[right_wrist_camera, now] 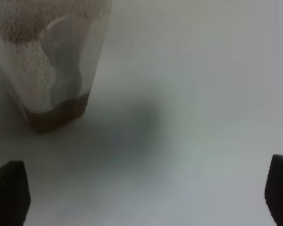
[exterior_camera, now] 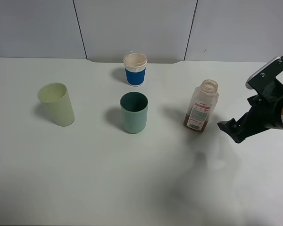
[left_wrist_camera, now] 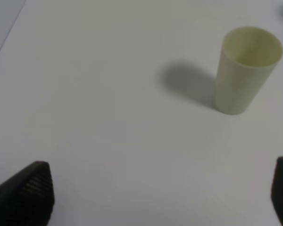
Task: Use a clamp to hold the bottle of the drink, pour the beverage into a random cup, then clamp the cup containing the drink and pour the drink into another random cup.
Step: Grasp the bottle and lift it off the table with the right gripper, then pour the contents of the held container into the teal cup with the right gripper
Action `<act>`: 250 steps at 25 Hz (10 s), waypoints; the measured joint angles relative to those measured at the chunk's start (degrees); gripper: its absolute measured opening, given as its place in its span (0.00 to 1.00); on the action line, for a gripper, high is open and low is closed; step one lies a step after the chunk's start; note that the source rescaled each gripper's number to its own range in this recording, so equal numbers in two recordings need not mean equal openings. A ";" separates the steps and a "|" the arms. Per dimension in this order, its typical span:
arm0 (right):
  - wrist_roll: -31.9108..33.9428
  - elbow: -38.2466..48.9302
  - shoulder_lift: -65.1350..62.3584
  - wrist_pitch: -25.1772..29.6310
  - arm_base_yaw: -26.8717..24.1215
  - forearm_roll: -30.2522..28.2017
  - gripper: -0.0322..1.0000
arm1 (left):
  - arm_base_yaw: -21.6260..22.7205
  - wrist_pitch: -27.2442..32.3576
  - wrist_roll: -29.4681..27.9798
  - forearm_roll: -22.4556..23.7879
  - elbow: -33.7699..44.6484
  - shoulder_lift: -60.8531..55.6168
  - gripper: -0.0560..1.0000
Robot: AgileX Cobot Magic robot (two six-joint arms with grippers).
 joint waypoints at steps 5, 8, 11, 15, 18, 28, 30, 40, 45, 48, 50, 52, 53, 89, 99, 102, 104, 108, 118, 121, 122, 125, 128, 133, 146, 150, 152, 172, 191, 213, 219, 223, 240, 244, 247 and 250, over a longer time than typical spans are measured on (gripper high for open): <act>0.30 -0.03 0.20 -0.60 0.29 0.05 1.00 | 0.00 0.00 0.00 0.00 0.00 0.00 0.77; 0.25 -0.07 2.89 -2.64 0.29 0.00 1.00 | 0.00 0.00 0.00 0.00 0.00 0.00 0.77; 0.05 -0.13 7.66 -6.82 0.29 -0.57 1.00 | 0.00 0.00 -0.06 0.00 0.00 0.00 0.77; -0.90 -0.16 11.36 -11.45 0.29 -0.67 1.00 | 0.00 0.00 -0.06 0.00 0.00 0.00 0.77; -3.75 -0.20 13.25 -14.10 0.29 -0.96 1.00 | 0.00 0.00 -0.06 0.00 0.00 0.00 0.77; -5.07 -5.16 18.55 -14.25 0.29 -4.60 1.00 | 0.00 0.00 0.00 -0.06 0.00 0.00 0.77; -5.07 -5.16 19.53 -14.36 0.29 -5.13 1.00 | 0.00 0.00 0.00 -0.06 0.00 0.00 0.77; -7.57 -6.63 24.64 -19.76 0.29 -6.28 1.00 | 0.00 0.00 -0.06 -0.06 0.00 0.00 0.77; -7.57 -6.83 25.19 -21.74 0.29 -6.45 1.00 | 0.00 0.00 0.00 -0.06 0.00 0.00 0.77; -8.15 -7.23 25.24 -23.45 0.29 -6.36 0.94 | 0.00 0.00 0.00 -0.06 0.00 0.00 0.77; -8.27 -7.27 25.24 -24.95 0.29 -6.03 0.91 | 0.00 0.00 0.00 -0.06 0.00 0.00 0.77; -8.27 -7.28 25.24 -26.28 0.29 -6.03 0.88 | 0.00 0.00 0.00 -0.06 0.00 0.00 0.77; -8.27 -7.33 25.24 -26.68 0.29 -6.03 0.85 | 0.00 0.00 0.00 -0.06 0.00 0.00 0.77; -3.74 -16.78 23.54 -3.78 16.32 14.63 0.05 | 0.00 0.00 0.00 -0.06 0.00 0.00 0.77; -2.11 -33.71 23.91 16.98 23.49 14.63 0.05 | 0.00 0.00 -0.06 -0.06 0.00 0.00 0.77; -2.11 -36.53 23.91 19.99 24.88 14.58 0.05 | 0.00 0.00 -0.06 -0.06 0.00 0.00 0.77; -2.11 -38.67 23.91 22.10 25.98 14.52 0.05 | 0.00 0.00 -0.06 -0.06 0.00 0.00 0.77; -2.93 -40.86 23.91 25.89 27.77 14.47 0.05 | 0.00 0.00 0.01 -0.06 0.00 0.00 0.77; -9.37 -41.28 23.91 35.41 30.41 14.36 0.05 | 0.00 0.00 -0.04 -0.06 0.00 0.00 0.77; -11.47 -41.28 23.91 37.60 31.41 13.64 0.05 | 0.00 0.00 -0.04 -0.06 0.00 0.00 0.77; -12.09 -41.35 23.91 38.30 31.75 13.52 0.05 | 0.00 0.00 -0.04 -0.06 0.00 0.00 0.77; -13.79 -42.83 23.91 41.43 32.97 13.41 0.05 | 0.00 0.00 -0.04 -0.06 0.00 0.00 0.77; -14.86 -44.10 23.91 43.17 33.61 12.96 0.05 | 0.00 0.00 -0.04 -0.06 0.00 0.00 0.77; -17.51 -47.93 23.91 47.55 34.78 10.95 0.05 | 0.00 0.00 0.01 -0.06 0.00 0.00 0.77; -25.83 -49.25 23.91 55.77 37.13 11.01 0.05 | 0.00 0.00 -0.05 -0.06 0.00 0.00 0.77; -27.70 -49.25 23.91 58.26 37.13 11.09 0.05 | 0.00 0.00 0.00 -0.06 0.00 0.00 0.77; -29.41 -49.25 23.91 59.86 37.62 11.15 0.05 | 0.00 0.00 -0.01 -0.06 0.00 0.00 0.77; -33.25 -50.63 23.93 64.08 38.65 8.77 0.05 | 0.00 0.00 -0.01 -0.06 0.00 0.00 0.77; -35.30 -54.48 28.05 68.49 42.09 5.53 0.05 | 0.00 0.00 -0.01 -0.06 0.00 0.00 0.77; -35.78 -61.27 32.88 74.33 44.37 3.99 0.05 | 0.00 0.00 -0.01 -0.06 0.00 0.00 0.77; -39.26 -61.27 32.88 76.38 45.11 3.63 0.05 | 0.00 0.00 -0.01 -0.06 0.00 0.00 0.77; -40.16 -61.27 32.88 77.49 45.11 3.34 0.05 | 0.00 0.00 -0.01 -0.06 0.00 0.00 0.77; -40.64 -61.27 32.88 79.86 45.41 -2.57 0.05 | 0.00 0.00 -0.01 -0.06 0.00 0.00 0.77; -40.64 -61.27 32.88 79.86 45.80 -2.98 0.05 | 0.00 0.00 -0.01 -0.06 0.00 0.00 0.77; -40.58 -61.27 32.88 79.75 46.27 -3.66 0.05 | 0.00 0.00 -0.01 -0.06 0.00 0.00 0.77; -39.91 -61.27 32.88 79.65 46.46 -4.43 0.05 | 0.00 0.00 -0.01 -0.06 0.00 0.00 0.77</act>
